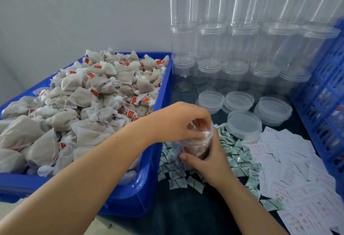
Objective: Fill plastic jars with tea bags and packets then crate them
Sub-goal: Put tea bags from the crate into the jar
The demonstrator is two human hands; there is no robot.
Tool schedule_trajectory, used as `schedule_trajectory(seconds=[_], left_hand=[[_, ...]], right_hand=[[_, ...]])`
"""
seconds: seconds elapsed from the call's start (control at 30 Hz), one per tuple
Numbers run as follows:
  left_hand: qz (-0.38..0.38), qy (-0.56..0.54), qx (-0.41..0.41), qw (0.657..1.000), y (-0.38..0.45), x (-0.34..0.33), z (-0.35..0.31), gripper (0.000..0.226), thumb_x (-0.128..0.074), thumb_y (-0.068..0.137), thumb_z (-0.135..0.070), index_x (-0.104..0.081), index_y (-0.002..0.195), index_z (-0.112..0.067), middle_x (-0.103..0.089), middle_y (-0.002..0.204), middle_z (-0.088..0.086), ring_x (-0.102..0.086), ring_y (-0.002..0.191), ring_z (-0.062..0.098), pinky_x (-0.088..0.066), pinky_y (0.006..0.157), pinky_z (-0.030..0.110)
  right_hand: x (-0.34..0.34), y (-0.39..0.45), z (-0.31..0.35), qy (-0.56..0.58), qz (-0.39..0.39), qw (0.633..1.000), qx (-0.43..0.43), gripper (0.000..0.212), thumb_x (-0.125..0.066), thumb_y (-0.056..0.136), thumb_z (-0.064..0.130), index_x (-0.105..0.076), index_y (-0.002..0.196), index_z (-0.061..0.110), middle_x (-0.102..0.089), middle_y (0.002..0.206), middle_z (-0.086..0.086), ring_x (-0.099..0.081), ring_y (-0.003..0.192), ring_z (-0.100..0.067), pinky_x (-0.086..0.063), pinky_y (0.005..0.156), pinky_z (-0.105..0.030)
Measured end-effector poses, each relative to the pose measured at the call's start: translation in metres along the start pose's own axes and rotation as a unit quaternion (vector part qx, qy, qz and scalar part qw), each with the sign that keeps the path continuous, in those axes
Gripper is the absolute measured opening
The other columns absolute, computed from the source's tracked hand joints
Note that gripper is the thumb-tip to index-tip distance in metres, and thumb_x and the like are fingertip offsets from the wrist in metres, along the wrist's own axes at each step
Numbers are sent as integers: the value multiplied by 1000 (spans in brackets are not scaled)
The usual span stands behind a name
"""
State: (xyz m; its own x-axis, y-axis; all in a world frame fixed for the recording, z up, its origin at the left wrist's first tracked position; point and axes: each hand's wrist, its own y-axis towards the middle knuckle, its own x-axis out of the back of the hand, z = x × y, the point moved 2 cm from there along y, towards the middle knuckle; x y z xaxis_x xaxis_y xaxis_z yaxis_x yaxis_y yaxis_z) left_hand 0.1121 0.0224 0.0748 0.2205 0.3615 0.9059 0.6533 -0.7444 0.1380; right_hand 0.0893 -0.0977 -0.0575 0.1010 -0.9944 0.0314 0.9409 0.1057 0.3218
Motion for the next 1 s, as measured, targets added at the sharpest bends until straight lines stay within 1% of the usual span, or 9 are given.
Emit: schedule_trajectory(seconds=[0.17, 0.33, 0.43, 0.53, 0.67, 0.77, 0.87, 0.93, 1.0], left_hand=[[-11, 4, -4, 1000, 1, -2, 3, 13, -67, 86, -15, -69, 99, -13, -68, 91, -6, -55, 84, 1, -45, 77, 14], [-44, 2, -12, 999, 1, 0, 5, 9, -67, 87, -17, -71, 93, -13, -68, 86, -9, -56, 81, 0, -45, 75, 11], [-98, 16, -3, 995, 0, 9, 8, 9, -67, 87, -19, -71, 90, -11, -67, 82, -9, -59, 79, 2, -48, 74, 15], [-167, 15, 21, 986, -4, 22, 15, 10, -63, 90, -18, -70, 90, -11, -65, 78, -10, -60, 76, 4, -49, 73, 18], [-228, 24, 80, 970, -10, 33, 35, 11, -57, 93, -14, -68, 95, -10, -66, 80, -3, -63, 77, 14, -49, 76, 27], [-263, 48, 140, 953, -13, 38, 57, 12, -56, 93, -14, -67, 98, -13, -62, 79, -10, -57, 73, 6, -48, 72, 22], [-278, 77, 210, 934, -15, 39, 85, 16, -55, 93, -15, -64, 106, -13, -63, 92, -5, -57, 82, 9, -45, 75, 19], [-270, 94, 252, 924, -17, 35, 102, 23, -54, 93, -15, -61, 115, -12, -63, 109, 4, -58, 98, 17, -46, 87, 27], [-254, 109, 292, 916, -17, 27, 116, 33, -54, 92, -15, -55, 125, -12, -53, 128, 10, -51, 116, 25, -40, 97, 33]], right_hand=[[0, 0, 0, -10, -3, 1000, 7, 89, -87, 63, 32, -40, 137, 49, -62, 127, 20, -61, 117, -3, -49, 88, -12], [0, -1, 2, -27, -8, 1000, 12, 87, -86, 62, 34, -42, 134, 56, -62, 125, 24, -61, 115, 2, -47, 86, -8], [1, -2, 1, -44, -7, 999, -7, 89, -86, 55, 48, -39, 131, 60, -56, 120, 31, -59, 113, 3, -47, 83, -8], [3, -3, 1, -62, -11, 998, -25, 89, -84, 51, 56, -33, 120, 77, -49, 114, 42, -55, 109, 13, -46, 80, -5], [2, -4, 2, -65, -13, 998, -24, 88, -84, 50, 55, -34, 119, 78, -50, 113, 42, -54, 109, 14, -46, 79, -4], [2, -5, 4, -69, -13, 997, -25, 88, -84, 50, 56, -34, 120, 76, -50, 114, 42, -54, 110, 14, -46, 80, -4], [2, -5, 5, -76, -13, 997, -31, 88, -84, 50, 58, -33, 120, 77, -49, 116, 41, -53, 111, 13, -46, 80, -4], [2, -5, 6, -79, -15, 996, -34, 88, -83, 50, 59, -33, 119, 77, -49, 116, 40, -53, 111, 14, -46, 80, -4], [2, -5, 7, -77, -13, 996, -35, 88, -83, 50, 59, -33, 121, 76, -49, 116, 41, -53, 109, 15, -46, 80, -4]])
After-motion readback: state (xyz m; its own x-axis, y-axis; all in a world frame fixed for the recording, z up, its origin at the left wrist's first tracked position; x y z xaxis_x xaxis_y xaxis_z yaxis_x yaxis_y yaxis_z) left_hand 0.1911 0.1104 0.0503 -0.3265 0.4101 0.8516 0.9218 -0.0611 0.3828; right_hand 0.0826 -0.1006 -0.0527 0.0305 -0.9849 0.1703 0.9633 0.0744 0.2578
